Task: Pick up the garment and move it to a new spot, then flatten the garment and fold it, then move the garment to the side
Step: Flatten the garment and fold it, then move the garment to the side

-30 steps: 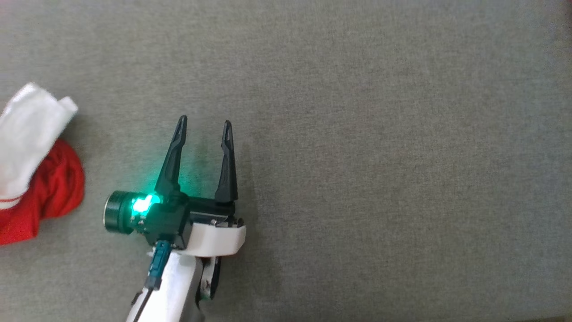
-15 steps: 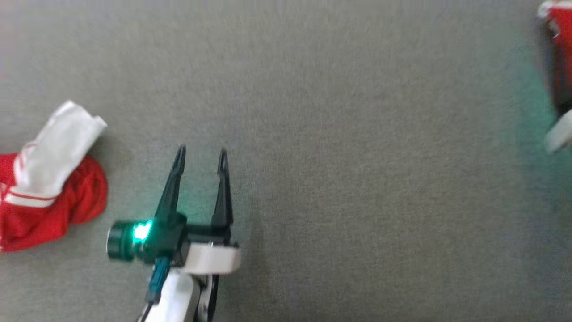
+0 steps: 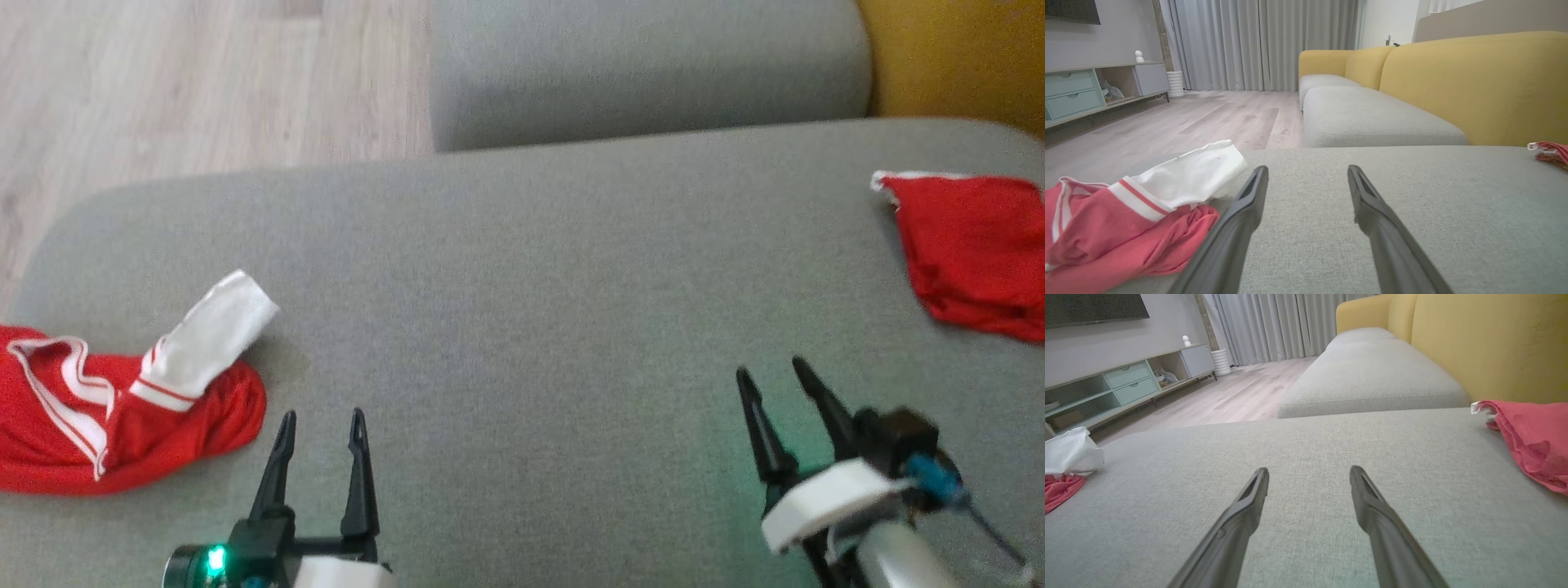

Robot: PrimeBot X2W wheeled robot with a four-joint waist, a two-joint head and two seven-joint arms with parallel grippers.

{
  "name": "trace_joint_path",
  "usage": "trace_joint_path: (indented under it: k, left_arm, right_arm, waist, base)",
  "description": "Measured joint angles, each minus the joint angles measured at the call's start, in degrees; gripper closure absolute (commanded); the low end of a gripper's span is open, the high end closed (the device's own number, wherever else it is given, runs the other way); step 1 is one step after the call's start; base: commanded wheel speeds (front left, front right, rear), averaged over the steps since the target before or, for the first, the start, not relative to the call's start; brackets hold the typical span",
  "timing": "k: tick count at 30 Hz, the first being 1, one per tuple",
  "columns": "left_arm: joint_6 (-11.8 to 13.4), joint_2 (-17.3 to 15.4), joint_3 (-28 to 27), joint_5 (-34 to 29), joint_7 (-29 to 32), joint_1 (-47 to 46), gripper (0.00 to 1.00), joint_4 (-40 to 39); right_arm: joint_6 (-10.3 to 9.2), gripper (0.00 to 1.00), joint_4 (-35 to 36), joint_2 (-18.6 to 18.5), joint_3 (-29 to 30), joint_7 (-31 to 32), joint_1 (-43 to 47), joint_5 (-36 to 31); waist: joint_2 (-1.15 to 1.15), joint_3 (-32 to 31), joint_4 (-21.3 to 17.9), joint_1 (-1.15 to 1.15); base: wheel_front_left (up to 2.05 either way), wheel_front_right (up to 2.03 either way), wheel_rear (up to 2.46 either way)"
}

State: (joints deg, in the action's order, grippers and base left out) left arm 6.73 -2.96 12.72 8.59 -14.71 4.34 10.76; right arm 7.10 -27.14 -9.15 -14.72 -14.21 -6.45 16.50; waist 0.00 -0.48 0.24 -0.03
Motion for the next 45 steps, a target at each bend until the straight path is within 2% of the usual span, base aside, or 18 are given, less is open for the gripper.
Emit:
trace_joint_path:
  k: [2, 9, 14, 30, 37, 45]
  left_arm:
    - [-0.7, 0.0, -0.6, -0.4, 0.0, 0.8, 0.0, -0.1]
    - [-0.8, 0.0, -3.3, -1.1, 0.0, 2.6, 0.0, -0.1]
    - [-1.2, 0.0, -4.0, -1.6, 0.0, 2.9, 0.0, -0.1]
    - [-1.3, 0.0, -4.5, -2.1, 0.0, 2.9, 0.0, 0.0]
    - [-0.7, 0.0, -4.6, -3.1, 0.0, 2.8, 0.0, 0.2]
    - [-0.2, 0.0, -6.2, -3.6, 0.0, 2.7, 0.0, -0.2]
  right_arm:
    - [0.0, 0.0, 2.5, 1.8, 2.4, 0.0, 2.8, -3.5]
    - [0.0, 0.0, 7.8, 4.3, 6.2, 0.0, 7.3, -8.0]
    - [0.0, 0.0, 8.1, 4.9, 7.3, 0.0, 10.0, -8.5]
    - [0.0, 0.0, 8.2, 5.6, 8.5, 0.0, 10.1, -8.9]
    - [0.0, 0.0, 8.7, 5.8, 9.6, 0.0, 10.5, -8.9]
    - [0.0, 0.0, 9.1, 6.3, 10.7, 0.0, 10.6, -9.0]
  waist:
    - [0.0, -1.5, 0.0, 0.0]
    - [0.0, -3.4, -0.2, 0.02]
    - [0.0, -3.9, 0.0, 0.02]
    - [0.0, -3.8, 0.6, 0.02]
    - [0.0, -3.5, 5.3, 0.03]
    - [0.0, -2.3, 15.7, 0.03]
  base:
    - [0.0, 0.0, 0.0]
    - [0.0, 0.0, 0.0]
    - [0.0, 0.0, 0.0]
    - [0.0, 0.0, 0.0]
    - [0.0, 0.0, 0.0]
    - [0.0, 0.0, 0.0]
